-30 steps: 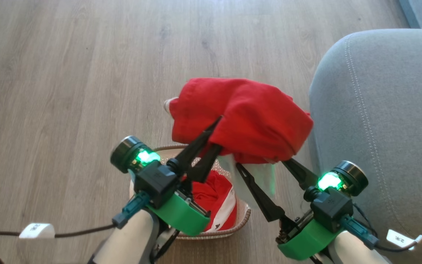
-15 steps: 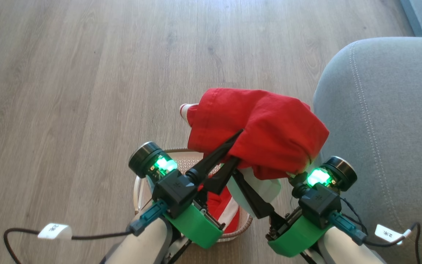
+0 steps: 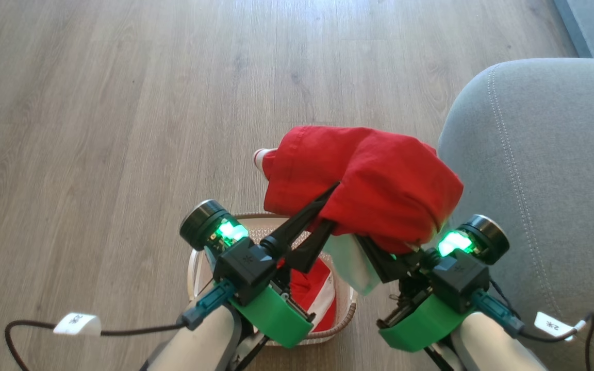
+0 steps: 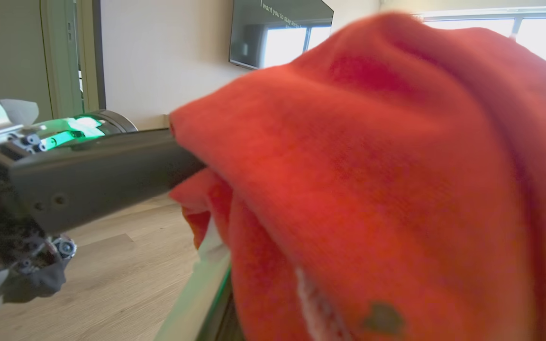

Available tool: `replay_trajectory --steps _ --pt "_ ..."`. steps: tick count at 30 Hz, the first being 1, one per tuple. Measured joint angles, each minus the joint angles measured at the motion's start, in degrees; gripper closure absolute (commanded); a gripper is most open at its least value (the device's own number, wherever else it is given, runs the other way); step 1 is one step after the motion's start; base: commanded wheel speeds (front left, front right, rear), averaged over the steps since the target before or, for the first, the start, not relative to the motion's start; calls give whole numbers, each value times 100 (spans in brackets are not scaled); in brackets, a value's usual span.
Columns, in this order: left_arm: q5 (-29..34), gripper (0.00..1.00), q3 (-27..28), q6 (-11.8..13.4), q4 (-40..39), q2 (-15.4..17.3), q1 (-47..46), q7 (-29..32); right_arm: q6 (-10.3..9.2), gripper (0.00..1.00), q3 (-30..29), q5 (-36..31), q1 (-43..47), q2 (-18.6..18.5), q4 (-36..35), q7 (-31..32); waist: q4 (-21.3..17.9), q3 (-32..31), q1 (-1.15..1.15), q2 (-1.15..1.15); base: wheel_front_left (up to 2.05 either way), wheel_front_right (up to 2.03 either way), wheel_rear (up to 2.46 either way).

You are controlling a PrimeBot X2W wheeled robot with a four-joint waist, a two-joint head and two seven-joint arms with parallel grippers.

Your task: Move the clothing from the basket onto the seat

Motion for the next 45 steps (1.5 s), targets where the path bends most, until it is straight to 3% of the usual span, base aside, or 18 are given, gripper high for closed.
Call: replay_trajectory --steps 8,9,10,11,12,29,45 --pt "0 100 62 0 -11 -16 0 0 0 100 -347 -123 4 79 -192 0 14 49 0 0 0 0 0" --pt "0 71 90 0 -22 -29 0 -1 0 100 -371 -155 4 101 -213 0 15 56 0 0 0 0 0" --pt "0 35 122 0 -31 -37 0 -1 0 100 -390 -183 4 129 -235 0 16 63 0 0 0 0 0" --pt "0 7 145 0 -33 -40 0 -1 0 100 -416 -215 4 155 -255 0 18 69 0 0 0 0 0" --pt "0 0 164 0 -33 -40 0 -1 0 100 -450 -233 4 171 -269 0 19 71 0 0 0 0 0" --pt "30 0 183 0 202 -33 58 -1 0 100 -1223 -671 6 235 -567 0 -5 87 0 0 0 0 0" --pt "157 0 -10 -1 913 167 304 0 0 100 -1841 -912 -2 45 -773 0 -22 133 0 0 0 0 0"
